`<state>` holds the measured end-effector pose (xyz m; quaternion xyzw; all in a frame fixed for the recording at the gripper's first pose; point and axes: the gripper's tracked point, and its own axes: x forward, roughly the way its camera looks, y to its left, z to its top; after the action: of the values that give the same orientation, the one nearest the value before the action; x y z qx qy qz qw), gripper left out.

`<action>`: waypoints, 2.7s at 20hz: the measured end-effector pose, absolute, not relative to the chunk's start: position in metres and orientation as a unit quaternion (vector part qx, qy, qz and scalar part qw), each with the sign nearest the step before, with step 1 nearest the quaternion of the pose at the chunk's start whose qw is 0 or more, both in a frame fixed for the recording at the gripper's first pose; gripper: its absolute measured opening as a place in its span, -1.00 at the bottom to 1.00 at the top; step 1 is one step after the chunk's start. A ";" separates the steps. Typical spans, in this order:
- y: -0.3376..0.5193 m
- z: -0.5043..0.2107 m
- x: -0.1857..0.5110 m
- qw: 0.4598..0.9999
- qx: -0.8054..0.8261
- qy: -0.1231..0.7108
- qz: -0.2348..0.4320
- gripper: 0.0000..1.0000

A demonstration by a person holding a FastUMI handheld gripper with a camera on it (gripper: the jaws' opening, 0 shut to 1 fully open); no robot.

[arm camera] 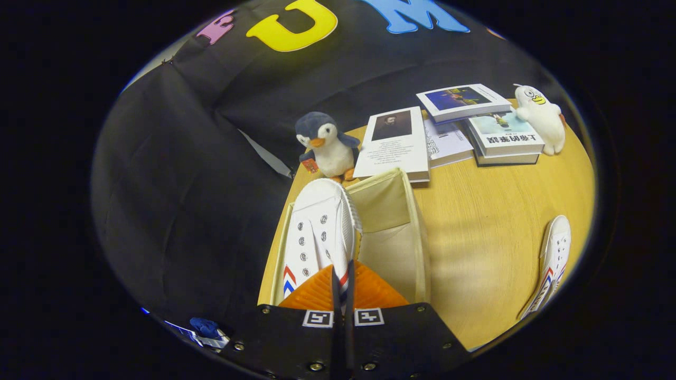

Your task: Open the storage box then place both shoes into the box .Put the left shoe in first, then the right shoe, with the right side of both shoes facing outward in a uniform manner.

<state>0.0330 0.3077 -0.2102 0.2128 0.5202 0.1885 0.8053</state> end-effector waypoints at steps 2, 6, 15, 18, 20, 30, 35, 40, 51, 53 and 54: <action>0.317 -0.219 0.030 0.803 0.206 0.527 0.188 -0.99; 0.330 -0.240 0.024 0.800 0.185 0.543 0.177 -0.99; 0.356 -0.251 0.019 0.794 0.186 0.541 0.208 -0.69; 0.350 -0.223 0.026 0.808 0.183 0.511 0.228 0.51; 0.333 -0.211 0.029 0.825 0.160 0.490 0.232 0.99; 0.205 -0.184 0.030 0.866 0.115 0.447 0.190 0.99; 0.141 -0.187 0.028 0.874 0.114 0.446 0.156 1.00; 0.073 -0.201 0.023 0.880 0.098 0.451 0.114 0.99; -0.026 -0.261 -0.004 0.862 0.091 0.497 0.044 1.00; -0.042 -0.277 -0.010 0.855 0.078 0.512 0.030 1.00; -0.049 -0.285 -0.013 0.851 0.075 0.520 0.025 1.00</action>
<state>-0.0133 -0.0487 -0.2847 0.0748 0.5198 0.0255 0.8506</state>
